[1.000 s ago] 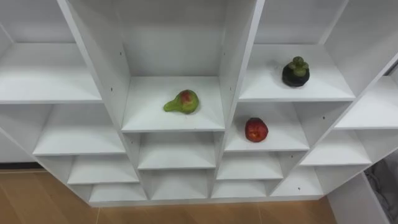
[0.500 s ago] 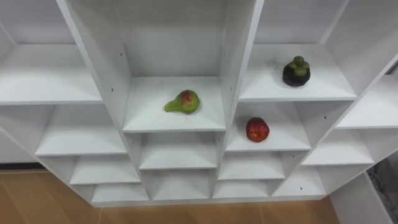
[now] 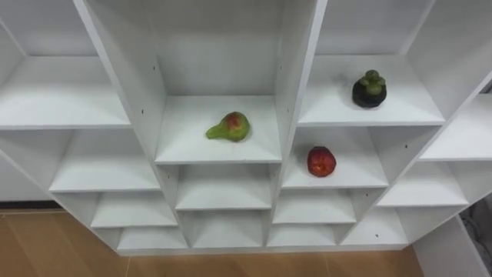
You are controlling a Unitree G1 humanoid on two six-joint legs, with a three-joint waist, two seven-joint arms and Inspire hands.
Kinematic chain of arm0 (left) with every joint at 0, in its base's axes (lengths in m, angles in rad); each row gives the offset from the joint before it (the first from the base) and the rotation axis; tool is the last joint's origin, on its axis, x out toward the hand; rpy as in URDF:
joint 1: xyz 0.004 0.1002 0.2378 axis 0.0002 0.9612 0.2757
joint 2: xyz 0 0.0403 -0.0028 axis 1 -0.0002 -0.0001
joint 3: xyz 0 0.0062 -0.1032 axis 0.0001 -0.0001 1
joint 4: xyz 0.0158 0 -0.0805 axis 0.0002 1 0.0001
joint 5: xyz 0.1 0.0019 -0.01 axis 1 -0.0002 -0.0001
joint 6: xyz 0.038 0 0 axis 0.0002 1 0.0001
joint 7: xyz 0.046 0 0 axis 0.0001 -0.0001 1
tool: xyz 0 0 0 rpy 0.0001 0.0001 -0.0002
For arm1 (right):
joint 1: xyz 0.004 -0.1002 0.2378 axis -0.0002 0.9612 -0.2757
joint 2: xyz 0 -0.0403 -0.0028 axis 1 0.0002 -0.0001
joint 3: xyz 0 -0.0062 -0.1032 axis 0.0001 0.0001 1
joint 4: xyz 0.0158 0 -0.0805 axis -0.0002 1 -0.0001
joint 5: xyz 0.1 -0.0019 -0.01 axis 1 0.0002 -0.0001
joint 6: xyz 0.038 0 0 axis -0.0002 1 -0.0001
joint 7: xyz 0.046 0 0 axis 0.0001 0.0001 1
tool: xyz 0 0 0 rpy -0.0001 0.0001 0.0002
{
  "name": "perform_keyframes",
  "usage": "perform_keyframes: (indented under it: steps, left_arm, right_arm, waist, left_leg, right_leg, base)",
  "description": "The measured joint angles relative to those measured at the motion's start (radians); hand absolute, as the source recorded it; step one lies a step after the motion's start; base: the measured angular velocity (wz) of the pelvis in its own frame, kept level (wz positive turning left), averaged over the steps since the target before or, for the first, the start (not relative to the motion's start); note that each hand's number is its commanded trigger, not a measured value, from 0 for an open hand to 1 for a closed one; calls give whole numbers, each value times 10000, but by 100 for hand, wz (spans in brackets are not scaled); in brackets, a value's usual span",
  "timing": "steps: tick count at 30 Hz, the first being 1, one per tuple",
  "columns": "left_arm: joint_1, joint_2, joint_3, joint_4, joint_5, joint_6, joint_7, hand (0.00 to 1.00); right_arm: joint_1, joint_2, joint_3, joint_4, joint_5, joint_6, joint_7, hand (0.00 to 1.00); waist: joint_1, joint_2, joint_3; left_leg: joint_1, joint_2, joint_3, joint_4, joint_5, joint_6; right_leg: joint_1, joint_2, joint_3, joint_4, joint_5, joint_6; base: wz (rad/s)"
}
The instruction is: Collect fruits from the closet
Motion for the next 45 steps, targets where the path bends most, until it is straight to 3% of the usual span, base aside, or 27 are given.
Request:
perform_keyframes:
  steps: [6,11,15,18,21,28,36,45]
  left_arm:
    - [-110,-15,-257,-1,-182,-216,228,100]
    - [-95,-22,-272,-15,-198,-604,233,100]
    - [-122,-32,-279,-35,-200,-769,268,100]
    - [-158,-49,-417,-76,-364,-861,290,100]
    - [-129,-62,-726,-262,-391,-1011,375,100]
    - [141,-34,-765,-443,-385,-1460,662,100]
    - [182,50,-1016,-397,-381,-1439,601,100]
    - [141,249,-1260,-386,-384,-1376,200,100]
  right_arm:
    - [-119,0,64,-810,-728,-4,-412,0]
    - [83,19,19,-2325,-1323,-271,-761,0]
    - [400,125,-37,-4107,-1781,-572,-1255,0]
    - [1069,293,-6,-6512,-1894,-646,-1481,0]
    - [1559,419,19,-8157,-1898,-1054,-1734,0]
    - [2564,386,260,-11428,-2211,-1212,-2352,0]
    - [2345,336,462,-13889,-2227,-1449,-2905,0]
    - [1173,-85,872,-14281,-2287,-1505,-3329,0]
  waist:
    - [40,-40,-21]
    - [2,-36,-16]
    - [1,-18,-20]
    - [-9,59,0]
    - [-66,115,-11]
    - [4,142,-42]
    - [33,16,-73]
    - [80,24,-37]
  left_leg:
    - [-1,1,1,42,0,0]
    - [-21,-2,10,15,0,0]
    - [-48,1,89,-6,0,0]
    - [-118,-1,174,-11,0,0]
    - [-119,-2,174,-41,0,0]
    - [-49,-2,439,-150,4,1]
    - [80,2,549,-190,3,2]
    - [149,13,575,-231,5,6]
  right_leg:
    - [-111,0,9,12,0,-1]
    - [-99,4,43,20,1,-2]
    - [-176,6,108,18,1,-2]
    - [-237,6,215,26,9,6]
    - [-258,6,214,18,9,7]
    - [-396,22,516,32,9,8]
    - [-365,29,639,84,16,19]
    - [-363,37,648,185,17,20]
  base:
    - [-1]
    - [-2]
    - [-5]
    - [-9]
    - [0]
    - [-11]
    - [-5]
    - [-1]
